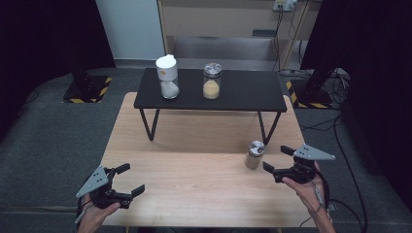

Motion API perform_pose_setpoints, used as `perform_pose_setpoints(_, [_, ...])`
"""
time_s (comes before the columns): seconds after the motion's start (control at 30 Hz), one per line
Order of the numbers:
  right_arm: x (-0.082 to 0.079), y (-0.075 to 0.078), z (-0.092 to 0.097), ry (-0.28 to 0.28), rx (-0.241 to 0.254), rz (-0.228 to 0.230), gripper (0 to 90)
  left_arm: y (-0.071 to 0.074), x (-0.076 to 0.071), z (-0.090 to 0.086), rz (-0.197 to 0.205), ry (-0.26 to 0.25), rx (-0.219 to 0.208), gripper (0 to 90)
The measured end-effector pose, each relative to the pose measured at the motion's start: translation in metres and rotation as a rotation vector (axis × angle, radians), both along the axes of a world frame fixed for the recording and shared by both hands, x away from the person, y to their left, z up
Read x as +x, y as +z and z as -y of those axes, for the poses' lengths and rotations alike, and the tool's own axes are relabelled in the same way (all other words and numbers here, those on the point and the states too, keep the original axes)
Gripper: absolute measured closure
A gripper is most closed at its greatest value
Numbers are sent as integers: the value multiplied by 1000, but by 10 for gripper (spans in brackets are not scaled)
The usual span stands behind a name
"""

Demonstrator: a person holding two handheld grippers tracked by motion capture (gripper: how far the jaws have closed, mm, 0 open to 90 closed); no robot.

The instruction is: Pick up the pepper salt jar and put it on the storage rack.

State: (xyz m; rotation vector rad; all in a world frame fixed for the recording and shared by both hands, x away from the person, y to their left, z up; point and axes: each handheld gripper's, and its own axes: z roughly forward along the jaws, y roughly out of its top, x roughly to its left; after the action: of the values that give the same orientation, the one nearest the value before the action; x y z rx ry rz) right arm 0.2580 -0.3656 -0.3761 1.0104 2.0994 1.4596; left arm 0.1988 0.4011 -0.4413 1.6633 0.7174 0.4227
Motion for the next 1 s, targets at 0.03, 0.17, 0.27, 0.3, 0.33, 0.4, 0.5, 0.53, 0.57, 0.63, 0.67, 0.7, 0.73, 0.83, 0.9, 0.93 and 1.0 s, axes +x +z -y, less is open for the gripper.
perform_pose_setpoints(0.03, [1, -1, -1, 1, -1, -2, 39, 0, 0, 0, 0, 0, 0, 11])
perform_pose_setpoints(0.17, [7, -2, -4, 1, -8, -6, 39, 0, 0, 0, -1, 0, 0, 11])
perform_pose_setpoints(0.27, [11, -3, -7, 2, -12, -10, 40, 0, 0, 0, 0, 0, 0, 11])
perform_pose_setpoints(0.3, [12, -3, -8, 3, -14, -12, 40, 0, 0, 0, 0, 0, 0, 11])
perform_pose_setpoints(0.33, [14, -4, -9, 3, -18, -14, 40, 0, 0, 0, 0, 0, 0, 11])
perform_pose_setpoints(0.4, [17, -5, -11, 3, -20, -18, 40, 0, 0, 0, 0, 0, 0, 11])
perform_pose_setpoints(0.5, [22, -6, -15, 3, -28, -24, 42, 0, 0, 0, 0, 0, 0, 11])
perform_pose_setpoints(0.53, [23, -6, -16, 2, -30, -27, 42, 0, 0, 0, 0, -1, -1, 11])
perform_pose_setpoints(0.57, [25, -6, -17, 2, -32, -28, 42, 0, 0, 0, 0, -1, -1, 11])
perform_pose_setpoints(0.63, [28, -7, -19, -1, -34, -32, 43, 0, 0, 0, 0, -1, -1, 11])
perform_pose_setpoints(0.67, [29, -8, -20, -2, -33, -33, 43, 0, 0, -1, 0, -1, -2, 12])
perform_pose_setpoints(0.7, [30, -8, -21, -3, -35, -36, 43, 0, 0, -1, 1, -1, -2, 12])
perform_pose_setpoints(0.73, [32, -9, -22, -3, -37, -37, 44, 0, 0, -1, 1, -1, -2, 12])
perform_pose_setpoints(0.83, [35, -10, -24, -5, -41, -45, 44, 0, 0, 0, 1, -2, -1, 12])
perform_pose_setpoints(0.9, [38, -11, -26, -7, -45, -52, 45, 0, 0, 0, 1, -2, -1, 12])
perform_pose_setpoints(0.93, [39, -12, -27, -5, -47, -54, 46, 0, 0, 0, 1, -1, 0, 12])
perform_pose_setpoints(1.0, [42, -13, -29, -8, -53, -59, 48, 0, 0, 0, 1, -1, 0, 12])
